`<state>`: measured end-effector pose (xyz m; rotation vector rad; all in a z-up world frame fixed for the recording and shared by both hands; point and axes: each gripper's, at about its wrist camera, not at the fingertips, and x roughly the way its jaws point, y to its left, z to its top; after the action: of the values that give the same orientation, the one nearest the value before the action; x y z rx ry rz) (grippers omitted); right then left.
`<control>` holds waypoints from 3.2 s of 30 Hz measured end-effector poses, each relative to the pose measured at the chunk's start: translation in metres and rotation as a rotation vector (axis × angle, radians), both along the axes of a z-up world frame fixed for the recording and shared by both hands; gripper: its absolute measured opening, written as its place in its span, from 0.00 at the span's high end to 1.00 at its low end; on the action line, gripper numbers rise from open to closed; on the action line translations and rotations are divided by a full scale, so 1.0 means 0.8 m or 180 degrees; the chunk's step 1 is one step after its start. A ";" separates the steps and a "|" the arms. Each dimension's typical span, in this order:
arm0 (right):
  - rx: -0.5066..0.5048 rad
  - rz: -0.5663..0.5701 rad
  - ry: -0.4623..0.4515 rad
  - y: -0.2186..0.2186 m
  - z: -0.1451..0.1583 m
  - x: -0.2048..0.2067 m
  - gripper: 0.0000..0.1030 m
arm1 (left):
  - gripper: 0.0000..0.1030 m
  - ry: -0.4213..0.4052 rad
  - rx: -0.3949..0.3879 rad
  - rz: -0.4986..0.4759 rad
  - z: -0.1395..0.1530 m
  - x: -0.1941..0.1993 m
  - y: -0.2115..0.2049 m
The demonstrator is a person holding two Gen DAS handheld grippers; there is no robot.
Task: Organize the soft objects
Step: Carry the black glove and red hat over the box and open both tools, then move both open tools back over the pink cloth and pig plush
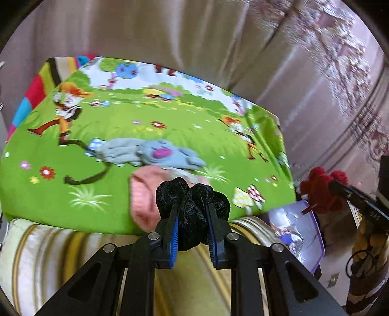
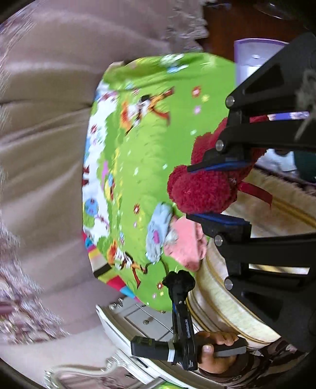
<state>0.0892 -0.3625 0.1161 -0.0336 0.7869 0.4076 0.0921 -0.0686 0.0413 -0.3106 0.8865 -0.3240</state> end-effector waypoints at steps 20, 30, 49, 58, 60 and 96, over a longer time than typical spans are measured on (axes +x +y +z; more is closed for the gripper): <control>0.0869 -0.0465 0.0685 -0.103 -0.137 0.008 0.66 | 0.80 -0.0049 0.0219 -0.0381 0.022 -0.033 -0.090; 0.0618 -0.0762 0.0884 -0.135 -0.184 0.035 0.35 | 0.80 -0.0028 0.0323 -0.0435 0.021 -0.031 -0.111; 0.0211 -0.1385 0.0733 -0.205 -0.179 0.000 0.33 | 0.80 0.0019 0.0361 -0.1221 0.019 -0.039 -0.230; 0.0205 -0.1497 0.0418 -0.222 -0.128 -0.050 0.32 | 0.80 0.0109 0.0367 -0.1601 0.006 -0.054 -0.291; 0.0175 -0.1521 0.0354 -0.222 -0.118 -0.060 0.31 | 0.79 0.0143 0.0341 -0.1657 0.004 -0.057 -0.298; -0.0303 -0.0970 0.0028 -0.094 -0.055 -0.068 0.23 | 0.63 0.0171 0.0118 -0.0775 0.005 -0.023 -0.158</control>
<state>0.0346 -0.4380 0.0719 -0.0005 0.8051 0.0815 0.0739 -0.1952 0.0457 -0.1775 0.9844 -0.5255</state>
